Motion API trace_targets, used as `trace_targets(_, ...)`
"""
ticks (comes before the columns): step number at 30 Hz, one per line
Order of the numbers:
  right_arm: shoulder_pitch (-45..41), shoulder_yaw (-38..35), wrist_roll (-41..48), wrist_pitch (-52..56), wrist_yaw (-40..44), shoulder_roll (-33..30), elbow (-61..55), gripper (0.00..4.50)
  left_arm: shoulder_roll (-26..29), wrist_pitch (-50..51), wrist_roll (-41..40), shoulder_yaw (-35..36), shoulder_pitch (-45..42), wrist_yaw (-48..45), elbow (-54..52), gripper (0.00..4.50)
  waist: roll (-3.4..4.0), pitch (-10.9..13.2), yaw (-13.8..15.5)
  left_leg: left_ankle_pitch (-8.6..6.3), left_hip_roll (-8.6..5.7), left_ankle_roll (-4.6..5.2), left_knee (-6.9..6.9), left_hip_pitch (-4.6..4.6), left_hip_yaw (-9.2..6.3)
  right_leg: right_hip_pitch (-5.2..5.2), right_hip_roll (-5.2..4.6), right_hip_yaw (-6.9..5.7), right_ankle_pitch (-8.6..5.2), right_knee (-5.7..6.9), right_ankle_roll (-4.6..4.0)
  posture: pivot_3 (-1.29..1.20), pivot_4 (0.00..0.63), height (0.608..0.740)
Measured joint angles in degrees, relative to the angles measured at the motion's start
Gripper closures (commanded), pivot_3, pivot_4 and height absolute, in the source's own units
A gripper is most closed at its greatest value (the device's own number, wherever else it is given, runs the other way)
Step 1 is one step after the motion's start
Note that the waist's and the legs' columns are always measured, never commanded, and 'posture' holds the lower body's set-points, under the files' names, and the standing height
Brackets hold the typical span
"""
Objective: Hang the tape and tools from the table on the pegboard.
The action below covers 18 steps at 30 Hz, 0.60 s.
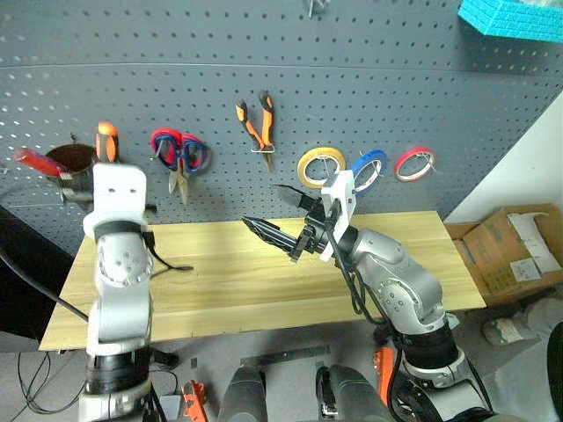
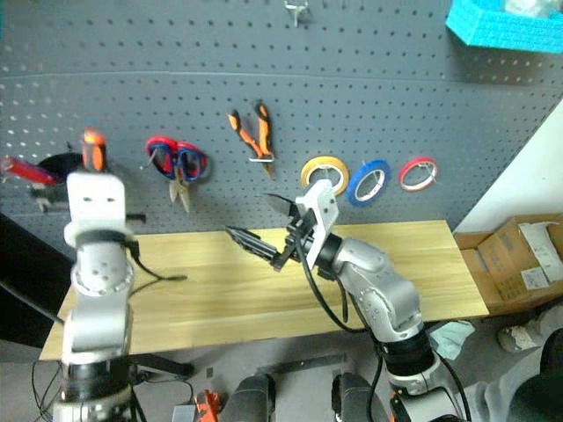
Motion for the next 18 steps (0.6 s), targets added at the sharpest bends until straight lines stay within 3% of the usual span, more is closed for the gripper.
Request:
trace_targets(7, -0.85, 0.5, -1.89, -4.07, 0.52, 0.68, 3.6, 0.0, 4.96, -8.16, -5.44, 1.05, -20.57, -3.18, 23.38, 3.69, -0.1, -1.62, 1.03, 0.01, -0.02, 0.0, -0.01, 0.04, 0.14, 0.0, 0.0, 0.09, 0.17, 0.05, -0.25, 0.2, 0.033, 0.74)
trace_targets(18, -0.22, 0.36, -2.53, -5.46, -0.28, 0.08, 3.86, 0.0, 4.98, -15.67, -10.27, 0.63, -27.36, -5.22, 41.82, 3.69, -0.09, -2.26, 0.85, 0.02, 0.03, -0.02, 0.01, 0.12, 0.11, -0.03, 0.05, 0.06, 0.22, 0.3, -0.32, 0.17, 0.036, 0.74)
